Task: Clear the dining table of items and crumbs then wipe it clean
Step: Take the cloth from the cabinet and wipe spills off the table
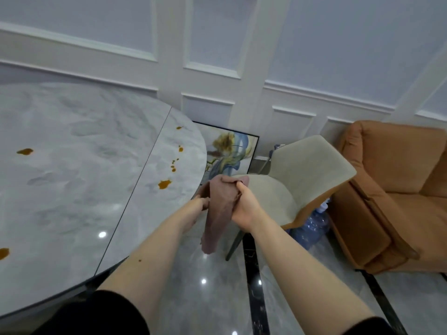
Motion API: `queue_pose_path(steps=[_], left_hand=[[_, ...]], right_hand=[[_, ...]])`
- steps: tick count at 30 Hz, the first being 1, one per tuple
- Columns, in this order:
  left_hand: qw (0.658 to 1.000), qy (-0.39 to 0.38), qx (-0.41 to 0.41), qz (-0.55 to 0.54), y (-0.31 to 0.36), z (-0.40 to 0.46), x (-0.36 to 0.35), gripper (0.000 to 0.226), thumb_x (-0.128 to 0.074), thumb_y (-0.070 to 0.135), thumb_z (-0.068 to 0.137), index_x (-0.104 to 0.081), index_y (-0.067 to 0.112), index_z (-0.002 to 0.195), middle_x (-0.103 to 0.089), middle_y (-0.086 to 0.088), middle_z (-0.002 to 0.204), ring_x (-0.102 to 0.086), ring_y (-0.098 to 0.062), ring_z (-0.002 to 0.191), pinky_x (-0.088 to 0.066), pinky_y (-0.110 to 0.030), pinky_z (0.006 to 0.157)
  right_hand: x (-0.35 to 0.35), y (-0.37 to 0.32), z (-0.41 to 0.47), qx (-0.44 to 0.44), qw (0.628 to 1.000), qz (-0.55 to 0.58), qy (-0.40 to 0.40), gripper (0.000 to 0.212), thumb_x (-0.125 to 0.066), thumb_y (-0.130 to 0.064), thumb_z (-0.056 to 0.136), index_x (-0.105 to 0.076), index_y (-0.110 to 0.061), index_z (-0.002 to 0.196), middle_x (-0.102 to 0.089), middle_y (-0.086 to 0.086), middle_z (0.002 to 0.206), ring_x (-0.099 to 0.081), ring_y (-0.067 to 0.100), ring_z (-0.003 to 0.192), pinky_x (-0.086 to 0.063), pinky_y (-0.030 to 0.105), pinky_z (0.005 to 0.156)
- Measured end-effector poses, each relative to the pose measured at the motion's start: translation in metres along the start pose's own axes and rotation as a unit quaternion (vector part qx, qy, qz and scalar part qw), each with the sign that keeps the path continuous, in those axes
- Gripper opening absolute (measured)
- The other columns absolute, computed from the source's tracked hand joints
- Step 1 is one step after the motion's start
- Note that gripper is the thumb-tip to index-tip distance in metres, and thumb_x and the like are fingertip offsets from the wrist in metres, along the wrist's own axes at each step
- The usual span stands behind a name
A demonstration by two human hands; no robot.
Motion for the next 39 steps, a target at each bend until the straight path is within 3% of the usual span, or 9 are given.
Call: queue_pose_path(steps=[4,7,11,17,23,28,32,35,39], left_hand=[[0.999,-0.006,-0.028,-0.034,0.038,0.055,-0.008,0.045,-0.036,0.009,0.096,-0.036,0.017,0.14,-0.049,0.0,0.12,-0.047,-0.014,0.103,-0.027,-0.033,0.087],[0.999,0.01,-0.024,-0.036,0.057,0.09,-0.011,0.038,-0.036,0.015,0.095,-0.045,0.016,0.132,-0.055,0.001,0.127,-0.048,-0.019,0.118,-0.031,-0.033,0.087],[0.994,0.076,-0.083,-0.008,0.09,0.137,0.005,0.015,-0.042,0.008,0.092,-0.051,0.006,0.104,-0.056,-0.01,0.102,-0.055,-0.022,0.092,-0.039,-0.029,0.066],[0.965,0.218,-0.134,0.06,0.131,0.206,0.023,0.019,-0.046,0.009,0.091,-0.032,0.007,0.105,-0.044,-0.007,0.1,-0.049,-0.023,0.096,-0.041,-0.033,0.079],[0.917,0.358,-0.165,0.058,0.185,0.252,0.046,0.035,-0.045,0.006,0.094,-0.029,0.006,0.125,-0.05,-0.011,0.09,-0.05,-0.025,0.088,-0.037,-0.031,0.08],[0.899,0.404,-0.157,0.07,0.205,0.292,0.071,0.022,-0.037,0.003,0.095,-0.053,0.006,0.11,-0.057,-0.013,0.105,-0.052,-0.028,0.099,-0.036,-0.026,0.082],[0.895,0.42,-0.141,0.06,0.219,0.332,0.102,0.029,-0.039,0.001,0.091,-0.058,0.004,0.112,-0.059,-0.014,0.12,-0.052,-0.027,0.114,-0.037,-0.027,0.093],[0.892,0.423,-0.136,0.084,0.23,0.364,0.124,0.036,-0.045,-0.002,0.083,-0.055,0.007,0.116,-0.055,-0.013,0.121,-0.054,-0.024,0.11,-0.04,-0.025,0.089],[0.877,0.449,-0.137,0.107,0.25,0.404,0.155,0.038,-0.041,-0.009,0.078,-0.06,0.008,0.107,-0.055,-0.014,0.119,-0.056,-0.025,0.108,-0.041,-0.026,0.09]], right_hand=[[-0.002,-0.044,0.04,0.025,0.999,-0.037,0.028,0.048,-0.034,-0.039,0.099,-0.048,-0.006,0.132,-0.054,0.017,0.13,-0.046,0.032,0.128,-0.032,0.043,0.112],[-0.006,-0.082,0.064,0.042,0.997,-0.049,0.03,0.044,-0.031,-0.037,0.101,-0.055,-0.007,0.122,-0.06,0.015,0.114,-0.051,0.029,0.122,-0.04,0.039,0.102],[0.001,-0.118,0.112,0.042,0.995,-0.086,0.042,0.041,-0.034,-0.036,0.101,-0.058,-0.005,0.115,-0.062,0.014,0.109,-0.055,0.029,0.116,-0.045,0.038,0.095],[0.011,-0.169,0.194,0.02,0.983,-0.179,0.038,0.02,-0.055,-0.018,0.094,-0.061,-0.009,0.111,-0.067,0.01,0.098,-0.064,0.019,0.082,-0.053,0.028,0.066],[0.031,-0.244,0.28,0.028,0.905,-0.386,0.179,0.076,-0.078,-0.013,0.073,-0.038,0.002,0.135,-0.053,0.017,0.128,-0.056,0.028,0.111,-0.052,0.039,0.091],[-0.008,-0.277,0.335,0.099,0.88,-0.455,0.094,0.096,-0.082,-0.016,0.071,-0.016,-0.01,0.141,-0.029,0.012,0.144,-0.041,0.028,0.125,-0.041,0.034,0.102],[-0.049,-0.27,0.382,0.085,0.767,-0.636,0.009,0.076,-0.085,-0.026,0.067,-0.043,-0.015,0.129,-0.021,0.01,0.14,-0.041,0.027,0.123,-0.04,0.035,0.104],[-0.081,-0.276,0.421,0.155,0.672,-0.724,0.018,0.021,-0.076,-0.021,0.077,-0.065,-0.016,0.095,-0.036,0.009,0.131,-0.055,0.026,0.105,-0.048,0.031,0.096],[-0.109,-0.295,0.472,0.202,0.674,-0.707,0.07,0.015,-0.065,-0.02,0.084,-0.064,-0.021,0.069,-0.057,0.011,0.115,-0.057,0.028,0.1,-0.051,0.04,0.089]])
Point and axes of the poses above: each hand's wrist, its own z-axis towards the middle knuckle, its own x-axis out of the back of the hand, y = z × x, the point moved 8 cm from there along z, towards the middle knuckle
